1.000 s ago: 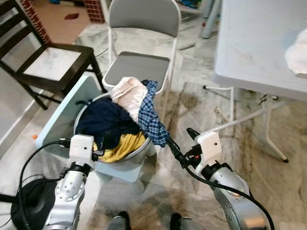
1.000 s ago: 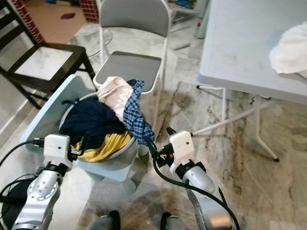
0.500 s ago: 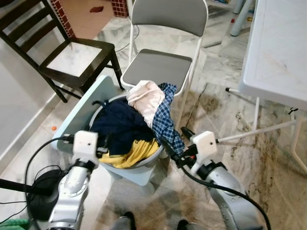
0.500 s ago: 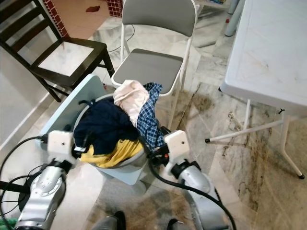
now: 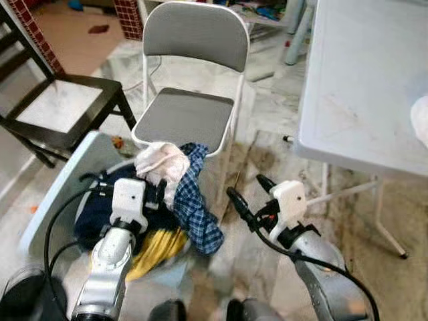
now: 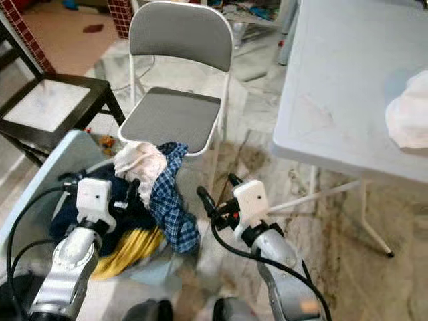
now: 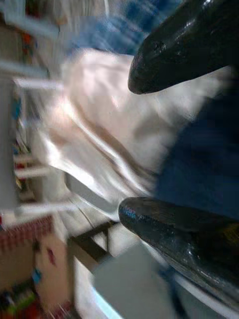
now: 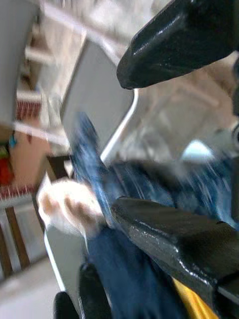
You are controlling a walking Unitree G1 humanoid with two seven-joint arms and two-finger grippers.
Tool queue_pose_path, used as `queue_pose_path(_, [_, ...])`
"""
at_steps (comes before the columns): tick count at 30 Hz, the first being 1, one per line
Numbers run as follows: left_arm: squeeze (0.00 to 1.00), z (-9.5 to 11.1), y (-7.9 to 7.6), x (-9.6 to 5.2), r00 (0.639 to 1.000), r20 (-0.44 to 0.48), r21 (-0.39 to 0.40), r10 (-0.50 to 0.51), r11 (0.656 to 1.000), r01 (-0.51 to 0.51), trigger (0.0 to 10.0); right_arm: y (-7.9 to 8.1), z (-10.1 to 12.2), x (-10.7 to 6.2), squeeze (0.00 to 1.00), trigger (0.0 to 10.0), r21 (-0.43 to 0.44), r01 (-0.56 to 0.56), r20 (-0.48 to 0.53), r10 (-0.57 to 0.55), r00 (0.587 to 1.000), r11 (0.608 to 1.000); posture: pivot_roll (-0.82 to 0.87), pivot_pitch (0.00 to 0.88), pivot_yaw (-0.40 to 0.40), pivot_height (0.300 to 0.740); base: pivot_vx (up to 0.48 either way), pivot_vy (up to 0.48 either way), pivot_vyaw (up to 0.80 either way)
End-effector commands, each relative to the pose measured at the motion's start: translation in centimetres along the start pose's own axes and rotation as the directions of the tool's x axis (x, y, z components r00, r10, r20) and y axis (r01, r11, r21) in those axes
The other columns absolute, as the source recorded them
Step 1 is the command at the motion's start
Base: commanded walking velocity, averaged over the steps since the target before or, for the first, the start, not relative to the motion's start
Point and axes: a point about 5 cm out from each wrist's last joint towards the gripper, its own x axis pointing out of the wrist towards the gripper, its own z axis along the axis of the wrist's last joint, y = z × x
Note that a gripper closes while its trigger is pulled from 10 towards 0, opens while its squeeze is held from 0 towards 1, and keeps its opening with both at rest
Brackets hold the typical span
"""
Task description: Hang hanger
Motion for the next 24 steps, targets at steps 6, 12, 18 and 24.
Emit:
queue_pose_path(6, [0.0,-1.1,0.4,-0.2,0.996,-0.066,0.011,0.061,0.998,-0.06,10.0,0.5,-0.4,0.1,0.0,10.0,0.009,-0.025,-0.012,0.025,1.0,1.0,0.06,0.23,0.022,0.74,0.0,0.0,0.25])
queue_pose_path(12, [0.0,-1.3,0.1,0.0,0.996,-0.076,0.037,0.054,0.998,-0.052,10.0,0.5,-0.4,0.1,0.0,10.0,0.001,-0.039,-0.01,0.039,0.999,0.999,0.06,0.227,0.025,0.74,0.0,0.0,0.0])
queue_pose_path(18, [0.0,-1.6,0.3,0.1,0.993,-0.091,0.061,0.078,0.996,-0.073,10.0,0.7,-0.4,0.1,0.0,10.0,-0.006,-0.05,-0.01,0.05,0.999,0.999,0.06,0.229,0.026,0.74,0.0,0.0,0.33])
queue_pose_path(24, [0.0,-2.4,0.6,0.2,0.99,-0.126,0.058,0.059,0.997,-0.052,10.0,0.9,-0.4,0.1,0.0,10.0,0.003,-0.048,-0.009,0.048,0.999,0.999,0.05,0.235,0.023,0.74,0.0,0.0,0.56])
